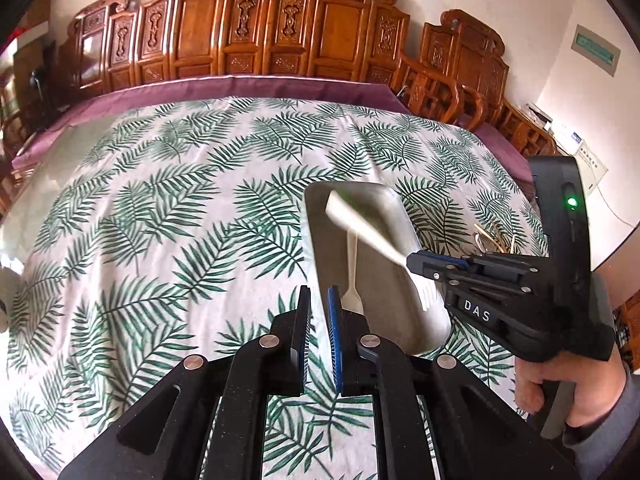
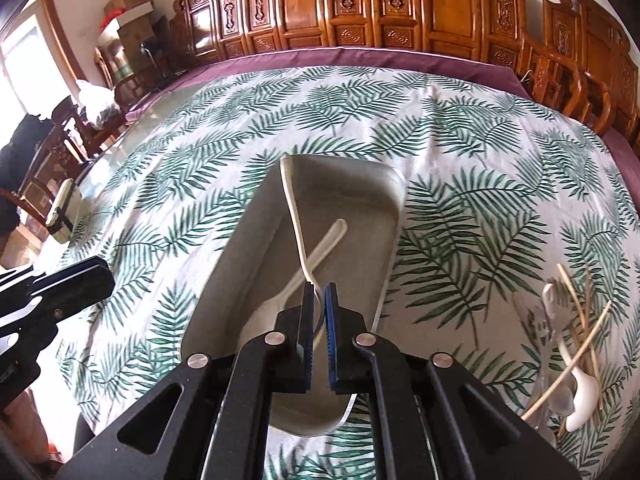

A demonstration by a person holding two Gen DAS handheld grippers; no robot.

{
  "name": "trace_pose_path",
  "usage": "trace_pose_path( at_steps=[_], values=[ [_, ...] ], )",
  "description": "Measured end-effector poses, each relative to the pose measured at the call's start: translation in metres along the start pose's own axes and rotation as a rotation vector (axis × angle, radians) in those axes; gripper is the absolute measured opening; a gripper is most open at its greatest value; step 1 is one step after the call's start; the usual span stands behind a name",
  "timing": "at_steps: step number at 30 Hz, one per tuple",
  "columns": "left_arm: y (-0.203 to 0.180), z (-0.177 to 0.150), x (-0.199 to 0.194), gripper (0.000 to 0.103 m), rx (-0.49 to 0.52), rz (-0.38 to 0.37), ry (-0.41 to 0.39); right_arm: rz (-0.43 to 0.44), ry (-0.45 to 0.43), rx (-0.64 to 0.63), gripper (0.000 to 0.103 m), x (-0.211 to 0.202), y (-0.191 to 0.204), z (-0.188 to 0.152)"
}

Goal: Organize utensils
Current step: 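Carry both white utensils into the grey tray and open both grippers, then reach the left gripper into the pile and grasp a wooden chopstick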

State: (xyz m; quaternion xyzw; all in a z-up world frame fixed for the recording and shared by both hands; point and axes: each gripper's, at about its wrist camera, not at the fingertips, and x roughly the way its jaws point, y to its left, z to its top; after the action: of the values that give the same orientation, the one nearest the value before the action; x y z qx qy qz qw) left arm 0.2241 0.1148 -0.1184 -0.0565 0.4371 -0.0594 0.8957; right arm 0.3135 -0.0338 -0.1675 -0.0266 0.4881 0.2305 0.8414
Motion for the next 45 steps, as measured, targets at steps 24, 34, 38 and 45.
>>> trace_pose_path(
  at_steps=[24, 34, 38, 45],
  values=[
    [-0.07, -0.024, -0.011, 0.009, 0.069, -0.099, -0.042, -0.146, -0.102, -0.024, 0.009, -0.113, -0.084, -0.078],
    [-0.128, -0.032, 0.01, 0.017, 0.157, -0.143, -0.009, -0.2, -0.129, 0.052, 0.029, -0.133, -0.157, -0.123],
    [-0.154, -0.033, 0.026, 0.018, 0.198, -0.159, 0.014, -0.196, -0.12, 0.071, 0.029, -0.133, -0.175, -0.133],
    [-0.192, -0.034, 0.063, 0.018, 0.25, -0.191, 0.066, -0.206, -0.104, 0.079, 0.029, -0.131, -0.194, -0.141]
  ],
)
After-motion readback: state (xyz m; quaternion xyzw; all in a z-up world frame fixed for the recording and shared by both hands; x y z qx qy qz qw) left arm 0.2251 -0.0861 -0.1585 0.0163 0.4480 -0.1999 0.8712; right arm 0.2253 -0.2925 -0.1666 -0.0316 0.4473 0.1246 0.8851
